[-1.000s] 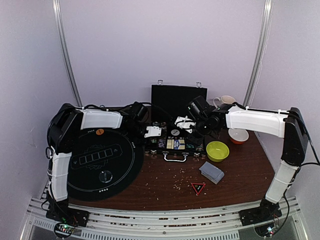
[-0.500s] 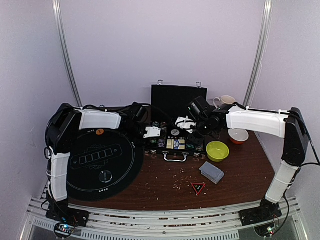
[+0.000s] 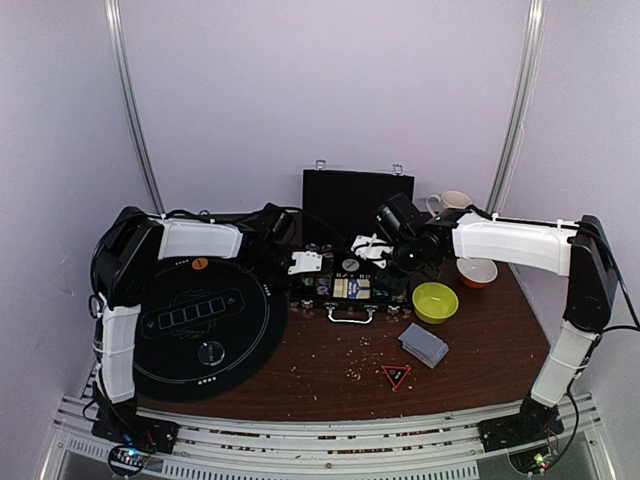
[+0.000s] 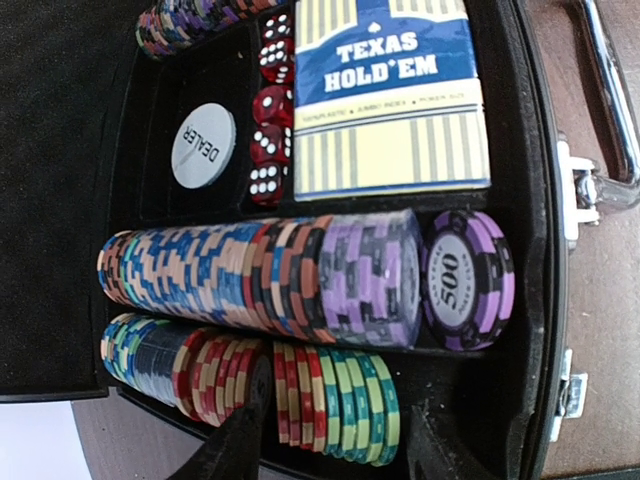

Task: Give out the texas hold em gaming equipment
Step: Pick up the pile of poker chips from the chip case.

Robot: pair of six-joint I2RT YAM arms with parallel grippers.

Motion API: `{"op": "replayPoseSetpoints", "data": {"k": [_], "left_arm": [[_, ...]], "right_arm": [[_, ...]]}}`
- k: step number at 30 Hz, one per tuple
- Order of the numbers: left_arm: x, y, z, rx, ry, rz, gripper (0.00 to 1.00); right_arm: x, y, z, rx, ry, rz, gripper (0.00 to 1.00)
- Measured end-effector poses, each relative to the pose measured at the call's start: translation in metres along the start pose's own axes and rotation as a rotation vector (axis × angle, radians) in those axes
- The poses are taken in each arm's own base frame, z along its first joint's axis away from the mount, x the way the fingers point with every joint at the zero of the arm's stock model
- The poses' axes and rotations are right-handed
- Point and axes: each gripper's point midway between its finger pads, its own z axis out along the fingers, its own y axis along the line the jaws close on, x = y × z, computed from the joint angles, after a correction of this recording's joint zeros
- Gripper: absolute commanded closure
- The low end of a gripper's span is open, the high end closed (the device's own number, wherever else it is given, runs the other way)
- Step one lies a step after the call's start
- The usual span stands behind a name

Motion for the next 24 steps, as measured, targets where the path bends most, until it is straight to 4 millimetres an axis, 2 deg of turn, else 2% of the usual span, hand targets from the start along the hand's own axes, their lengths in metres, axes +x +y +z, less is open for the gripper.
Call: {"op": "replayPoseSetpoints", "data": {"k": [9, 17, 24], "left_arm": [[0.002, 0.004, 0.001, -0.021, 0.013, 0.002, 0.54], [0.006, 0.004, 0.010, -0.006, 0.028, -0.002, 0.55], [0.006, 0.009, 0.018, -0.009, 0.038, -0.005, 0.59]], "right_arm": [[0.000, 0.001, 0.000, -0.001, 0.003, 0.001, 0.50], [0.001, 0.001, 0.000, 0.000, 0.004, 0.011, 0.49], [0.001, 0.001, 0.000, 0.001, 0.005, 0.013, 0.49]]}}
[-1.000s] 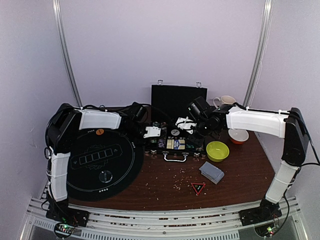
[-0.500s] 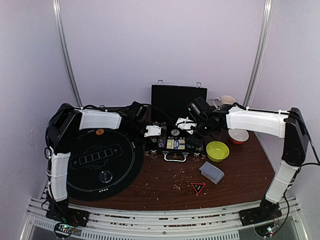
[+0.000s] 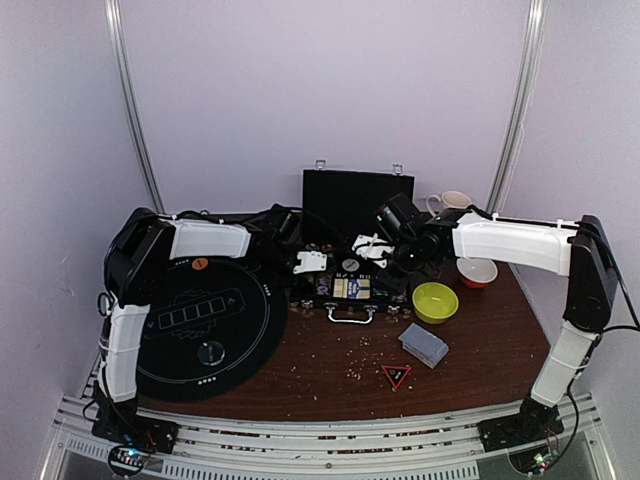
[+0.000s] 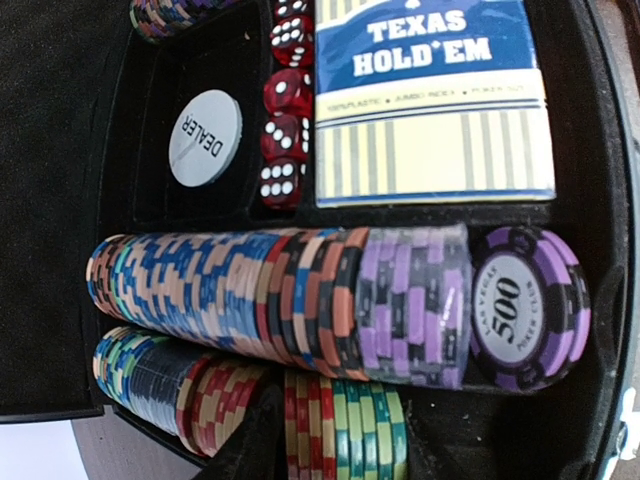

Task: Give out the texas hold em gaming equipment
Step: Pick up the pile of poker chips from the chip case.

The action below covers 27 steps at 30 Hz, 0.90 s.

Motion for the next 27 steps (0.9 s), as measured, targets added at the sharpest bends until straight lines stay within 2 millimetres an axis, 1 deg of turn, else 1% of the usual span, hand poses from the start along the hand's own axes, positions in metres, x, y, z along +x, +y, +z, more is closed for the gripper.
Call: {"op": "replayPoseSetpoints", "data": {"k": [2, 5, 7, 9, 13, 16, 18, 20, 23, 27], "left_arm": [[0.001, 0.001, 0.001, -0.005, 0.006, 0.000, 0.62], [0.001, 0.001, 0.001, -0.003, 0.017, 0.001, 0.72], [0.002, 0.002, 0.002, -0.003, 0.025, 0.001, 0.83], [0.002, 0.003, 0.000, -0.004, 0.030, 0.002, 1.00], [0.001, 0.002, -0.002, 0.005, 0.030, -0.017, 1.00], [-0.003, 0.002, -0.009, 0.013, 0.015, -0.053, 1.00], [-0.008, 0.004, -0.022, 0.012, -0.001, -0.091, 1.00], [-0.016, 0.012, -0.040, -0.005, -0.033, -0.130, 1.00], [-0.031, 0.031, -0.081, -0.059, -0.111, -0.201, 1.00], [-0.043, 0.051, -0.134, -0.134, -0.203, -0.324, 1.00]], "right_arm": [[0.000, 0.000, 0.000, 0.002, 0.002, 0.001, 0.49], [0.001, 0.000, 0.000, 0.004, 0.004, 0.001, 0.48], [0.001, 0.000, 0.000, 0.004, 0.005, 0.003, 0.48], [0.001, 0.000, 0.000, 0.004, 0.004, 0.004, 0.48], [0.001, 0.000, 0.000, 0.005, 0.004, 0.003, 0.48], [0.001, 0.000, 0.000, 0.005, 0.004, 0.004, 0.48], [0.001, 0.000, 0.000, 0.008, 0.004, 0.004, 0.48], [-0.001, 0.000, -0.001, 0.011, 0.001, 0.008, 0.48], [-0.003, -0.002, -0.005, 0.018, -0.012, 0.020, 0.48], [-0.015, -0.009, -0.020, 0.041, -0.067, 0.038, 0.47]]}}
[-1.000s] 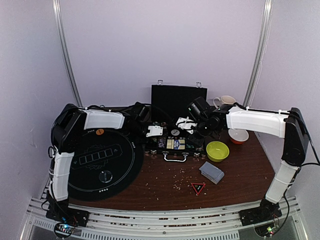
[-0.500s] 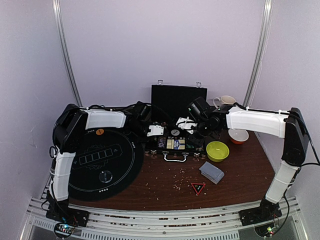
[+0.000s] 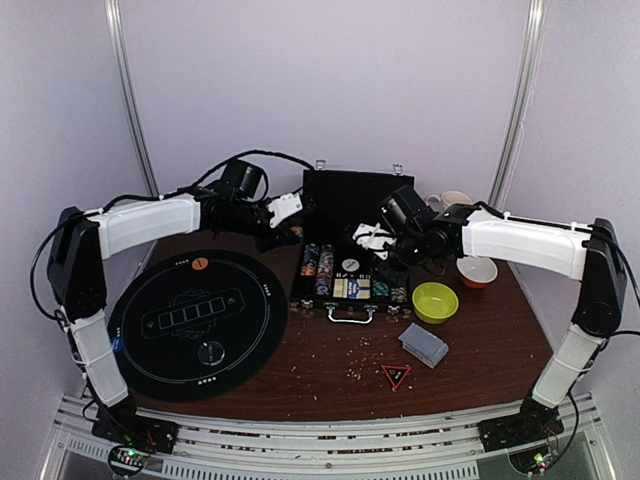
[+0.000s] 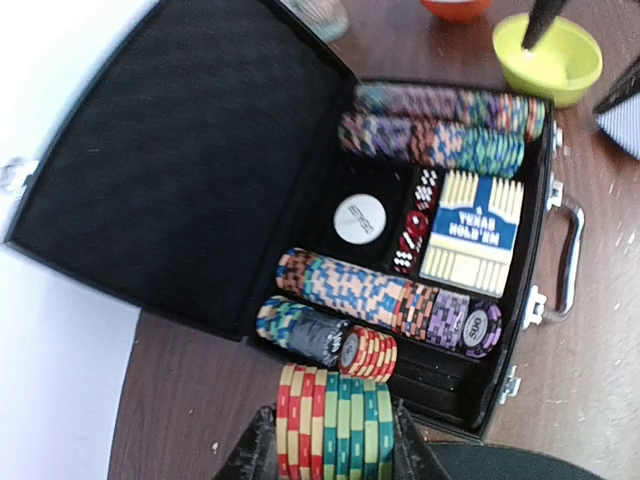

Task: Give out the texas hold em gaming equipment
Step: Adjust the poker chips pile on the poker table mat.

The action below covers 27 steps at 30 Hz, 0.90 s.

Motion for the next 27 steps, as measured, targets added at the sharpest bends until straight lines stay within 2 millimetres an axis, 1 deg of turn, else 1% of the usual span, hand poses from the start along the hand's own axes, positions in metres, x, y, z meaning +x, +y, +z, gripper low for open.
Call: {"op": "replayPoseSetpoints", "data": {"k": [2, 4, 6, 7, 9, 11, 12, 14, 16, 17, 18, 20, 22, 24, 27], "left_arm": [[-0.008, 0.005, -0.020, -0.031, -0.047, -0.093, 1.00], [-0.002, 0.014, -0.041, -0.068, -0.078, -0.220, 1.00], [0.016, 0.023, -0.067, -0.110, -0.100, -0.402, 1.00], [0.029, 0.029, -0.079, -0.136, -0.112, -0.496, 1.00], [0.060, 0.042, -0.110, -0.208, -0.125, -0.695, 1.00], [0.097, 0.050, -0.143, -0.301, -0.122, -0.883, 1.00], [0.116, 0.053, -0.160, -0.354, -0.119, -0.974, 1.00], [0.143, 0.054, -0.187, -0.433, -0.123, -1.130, 1.00], [0.167, 0.052, -0.206, -0.475, -0.134, -1.256, 1.00], [0.186, 0.052, -0.218, -0.506, -0.135, -1.336, 1.00], [0.201, 0.052, -0.226, -0.535, -0.126, -1.388, 1.00], [0.242, 0.053, -0.243, -0.617, -0.070, -1.498, 1.00], [0.283, 0.051, -0.257, -0.718, 0.046, -1.572, 1.00], [0.308, 0.050, -0.263, -0.771, 0.187, -1.598, 1.00], [0.327, 0.055, -0.272, -0.818, 0.343, -1.568, 1.00]], "right_arm": [[-0.007, -0.004, -0.008, 0.012, -0.032, 0.010, 0.47], [-0.015, -0.008, -0.016, 0.022, -0.070, 0.025, 0.47], [-0.022, -0.011, -0.023, 0.027, -0.104, 0.037, 0.47], [-0.026, -0.012, -0.027, 0.027, -0.123, 0.044, 0.46], [-0.033, -0.013, -0.031, 0.023, -0.157, 0.054, 0.46], [-0.038, -0.012, -0.033, 0.014, -0.182, 0.062, 0.46], [-0.040, -0.012, -0.034, 0.011, -0.189, 0.067, 0.46], [-0.042, -0.011, -0.035, 0.004, -0.202, 0.072, 0.46], [-0.043, -0.010, -0.036, -0.001, -0.211, 0.077, 0.46], [-0.042, -0.008, -0.037, -0.005, -0.215, 0.076, 0.45], [-0.042, -0.006, -0.037, -0.011, -0.218, 0.077, 0.45], [-0.038, -0.002, -0.039, -0.022, -0.229, 0.078, 0.45], [-0.033, 0.002, -0.041, -0.032, -0.234, 0.077, 0.45], [-0.030, 0.004, -0.042, -0.041, -0.235, 0.075, 0.44], [-0.028, 0.007, -0.043, -0.048, -0.240, 0.067, 0.44]]}}
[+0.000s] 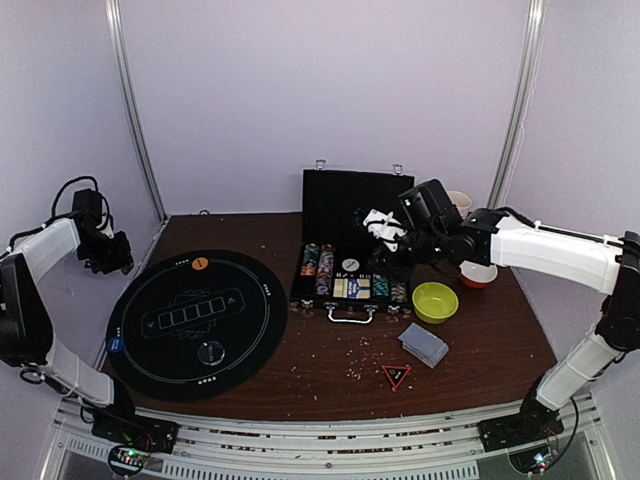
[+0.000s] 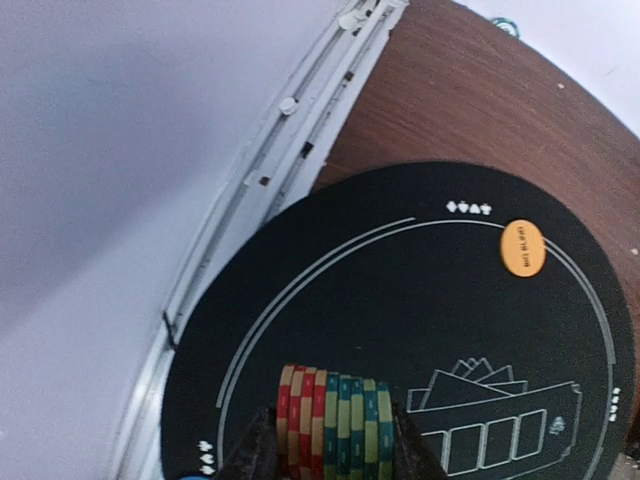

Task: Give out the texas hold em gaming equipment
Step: Adjust the poker chips pile on the poker table mat.

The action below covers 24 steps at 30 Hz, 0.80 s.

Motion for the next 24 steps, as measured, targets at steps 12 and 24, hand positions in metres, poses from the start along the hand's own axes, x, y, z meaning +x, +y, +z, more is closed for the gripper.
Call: {"op": "replayPoseSetpoints", "data": {"k": [12, 24], "left_arm": [[0.020, 0.055, 0.050, -0.283, 0.217, 0.185, 1.00], [0.060, 0.067, 0.083, -0.257, 0.356, 0.194, 0.94]], "right_arm": [[0.003, 0.002, -0.008, -0.004, -0.015, -0.049, 0.43], [0.001, 0.001, -0.011, 0.003, -0.031, -0.059, 0.42]]}}
